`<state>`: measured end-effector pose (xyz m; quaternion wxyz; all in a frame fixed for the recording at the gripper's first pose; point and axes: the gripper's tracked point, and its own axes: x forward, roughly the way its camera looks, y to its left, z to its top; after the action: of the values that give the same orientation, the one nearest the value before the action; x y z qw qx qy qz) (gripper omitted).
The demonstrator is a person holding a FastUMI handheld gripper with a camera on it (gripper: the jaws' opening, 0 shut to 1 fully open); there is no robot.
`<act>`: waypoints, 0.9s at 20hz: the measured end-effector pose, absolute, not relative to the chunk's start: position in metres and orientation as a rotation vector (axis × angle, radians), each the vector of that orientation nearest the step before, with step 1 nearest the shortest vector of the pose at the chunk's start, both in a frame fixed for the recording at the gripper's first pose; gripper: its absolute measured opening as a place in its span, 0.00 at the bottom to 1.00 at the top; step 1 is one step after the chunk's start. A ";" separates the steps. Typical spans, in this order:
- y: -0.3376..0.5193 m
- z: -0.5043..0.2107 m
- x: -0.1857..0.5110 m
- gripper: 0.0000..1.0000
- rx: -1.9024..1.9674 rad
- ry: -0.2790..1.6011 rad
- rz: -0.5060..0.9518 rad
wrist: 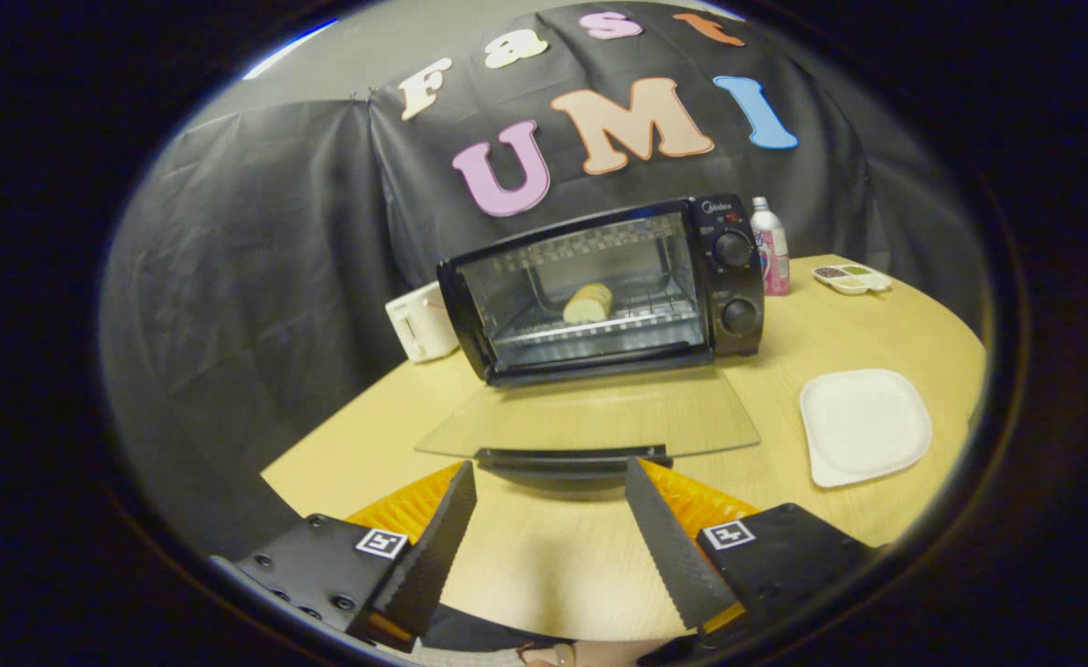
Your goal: Open the toaster oven, put the food inside, and close the toaster oven door.
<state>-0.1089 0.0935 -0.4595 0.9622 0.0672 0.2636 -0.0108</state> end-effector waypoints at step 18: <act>0.091 -0.502 -0.095 0.92 0.089 0.595 -0.154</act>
<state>-0.0946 0.0914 -0.5023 0.9523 0.0437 0.2926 -0.0756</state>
